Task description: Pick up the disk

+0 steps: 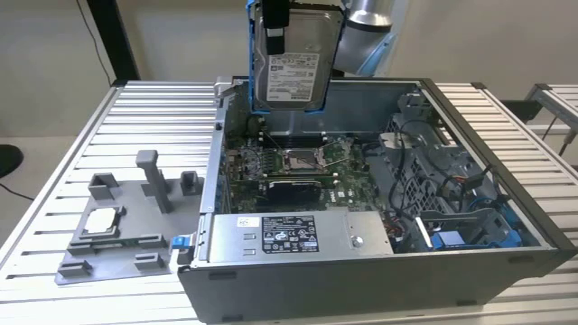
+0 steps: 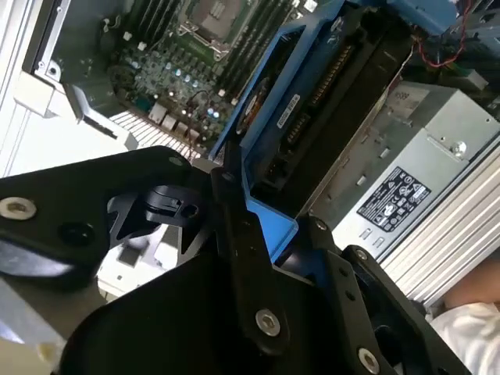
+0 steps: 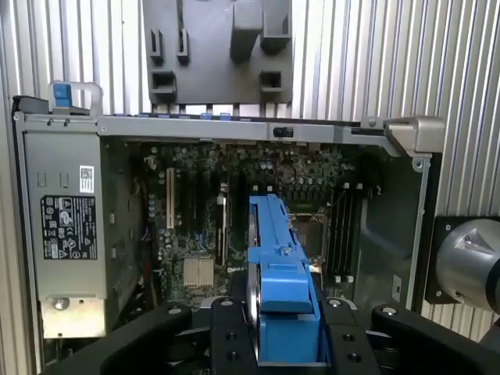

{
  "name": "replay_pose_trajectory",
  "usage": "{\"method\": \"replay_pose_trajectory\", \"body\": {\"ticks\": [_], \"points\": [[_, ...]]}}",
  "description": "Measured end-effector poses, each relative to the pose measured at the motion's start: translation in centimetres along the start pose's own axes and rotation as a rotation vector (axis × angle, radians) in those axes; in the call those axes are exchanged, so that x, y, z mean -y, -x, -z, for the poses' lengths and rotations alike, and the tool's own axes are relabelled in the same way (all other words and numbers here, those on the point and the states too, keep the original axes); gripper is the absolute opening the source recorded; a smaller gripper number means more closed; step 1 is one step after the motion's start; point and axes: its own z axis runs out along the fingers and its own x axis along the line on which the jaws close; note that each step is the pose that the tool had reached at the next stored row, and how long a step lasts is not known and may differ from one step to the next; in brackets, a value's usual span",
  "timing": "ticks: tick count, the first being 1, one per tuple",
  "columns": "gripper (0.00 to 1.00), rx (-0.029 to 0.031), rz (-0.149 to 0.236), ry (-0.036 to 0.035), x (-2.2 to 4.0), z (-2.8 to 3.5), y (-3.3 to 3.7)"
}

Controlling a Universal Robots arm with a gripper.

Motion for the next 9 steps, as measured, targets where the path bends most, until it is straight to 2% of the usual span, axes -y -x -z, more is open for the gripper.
{"method": "replay_pose_trajectory", "body": {"ticks": [9], "points": [[0.00,0.0000,-0.001,0.0057,4.10,-0.29,-0.29]]}}
